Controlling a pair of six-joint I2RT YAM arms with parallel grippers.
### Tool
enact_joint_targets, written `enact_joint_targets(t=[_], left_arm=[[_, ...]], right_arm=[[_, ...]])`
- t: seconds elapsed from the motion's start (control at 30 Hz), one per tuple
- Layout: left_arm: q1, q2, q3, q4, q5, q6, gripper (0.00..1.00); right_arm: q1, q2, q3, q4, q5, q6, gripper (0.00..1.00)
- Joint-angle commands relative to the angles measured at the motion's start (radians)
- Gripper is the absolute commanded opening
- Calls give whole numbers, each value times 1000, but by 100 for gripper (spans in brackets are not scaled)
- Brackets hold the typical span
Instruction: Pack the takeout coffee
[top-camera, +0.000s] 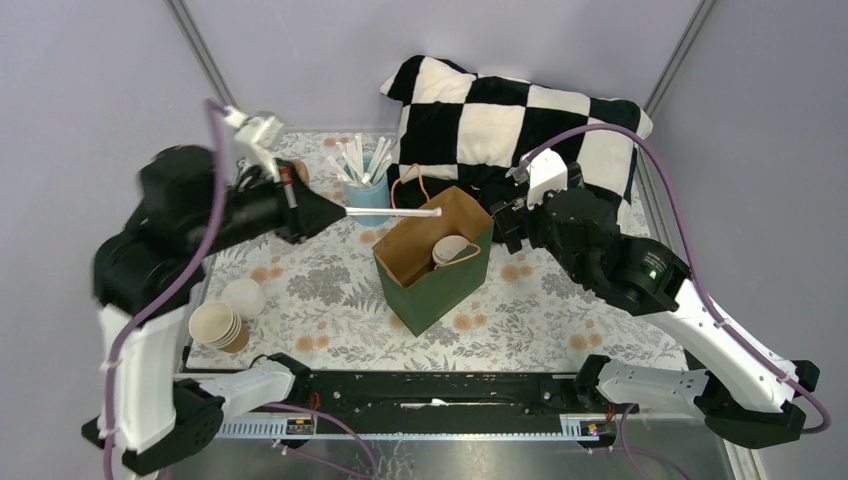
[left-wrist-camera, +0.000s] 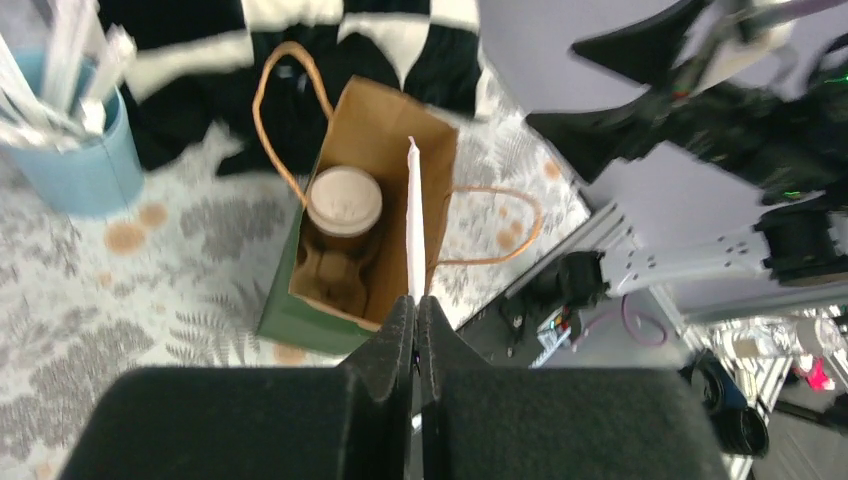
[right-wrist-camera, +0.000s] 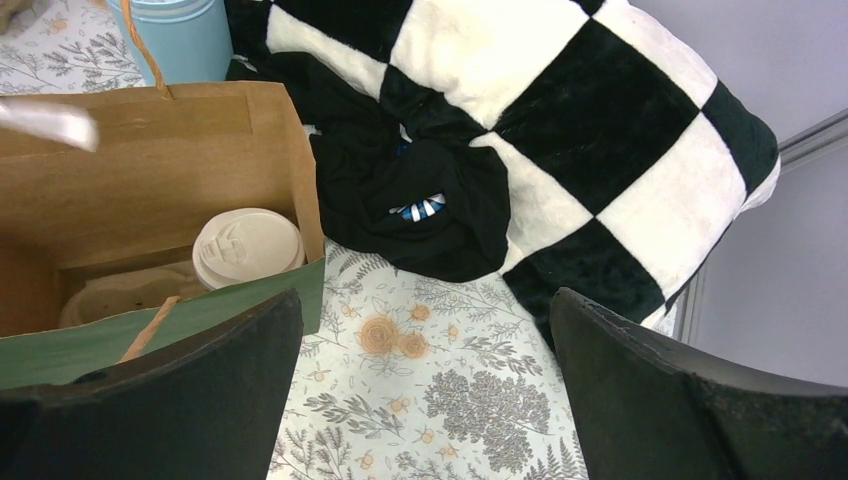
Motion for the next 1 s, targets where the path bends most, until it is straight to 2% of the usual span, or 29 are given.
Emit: enact_joint_targets(t=[0.0,0.23,0.57,0.63,0.73,0.8,0.87,0.97], left_arm=[[-6,18,-42,-46,55,29,0],[-6,26,-175,1,131,24,0],[-61,124,-188,27,115,44,2],[-76,136,-173,17,84,55,16],[-77,130,-140,14,8,59,49],[-77,120,-118,24,-24,61,65],[-77,116,-93,38,-53,57,77],[-77,125,-34,68,-75,41,86]], right_arm=[[-6,-8,40,7,15,65,100],[-6,-31,32,-13,20,111,100],[-7,-69,17,-37,2,173,100],[-7,-79,15,-40,3,179,100],[-7,-89,24,-49,6,183,100],[-7,-96,41,-53,7,187,100],[-6,-103,72,-44,2,190,100],[-6,-102,127,-31,49,224,100]])
